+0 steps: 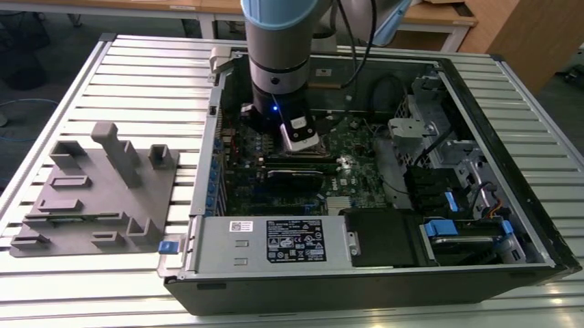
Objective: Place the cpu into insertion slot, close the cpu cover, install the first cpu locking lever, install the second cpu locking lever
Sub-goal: 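Install the second cpu locking lever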
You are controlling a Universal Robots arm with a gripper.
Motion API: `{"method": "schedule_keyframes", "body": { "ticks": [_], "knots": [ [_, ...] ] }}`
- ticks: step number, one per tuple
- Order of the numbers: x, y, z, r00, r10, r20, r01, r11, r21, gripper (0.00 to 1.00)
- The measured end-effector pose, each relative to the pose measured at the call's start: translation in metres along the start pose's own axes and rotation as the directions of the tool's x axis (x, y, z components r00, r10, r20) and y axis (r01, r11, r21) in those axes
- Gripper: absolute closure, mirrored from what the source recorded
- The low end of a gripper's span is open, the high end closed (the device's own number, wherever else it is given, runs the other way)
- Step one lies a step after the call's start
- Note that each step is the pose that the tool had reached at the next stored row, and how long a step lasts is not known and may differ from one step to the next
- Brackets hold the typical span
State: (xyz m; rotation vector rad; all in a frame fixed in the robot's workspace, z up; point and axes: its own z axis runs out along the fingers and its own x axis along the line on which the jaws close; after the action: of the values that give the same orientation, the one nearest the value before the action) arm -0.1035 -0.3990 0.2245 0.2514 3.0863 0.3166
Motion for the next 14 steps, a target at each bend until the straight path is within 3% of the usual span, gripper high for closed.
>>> {"method": "schedule_keyframes", "body": {
  "ticks": [7,14],
  "knots": [
    [-0.0002,0.0059,-0.0244,1.0000,0.000,-0.0002,0.000,1.0000,0.0003,0.90],
    [-0.0103,0.0085,-0.0239,1.0000,0.005,0.0015,-0.005,1.0000,0.0028,0.90]
  ]
}}
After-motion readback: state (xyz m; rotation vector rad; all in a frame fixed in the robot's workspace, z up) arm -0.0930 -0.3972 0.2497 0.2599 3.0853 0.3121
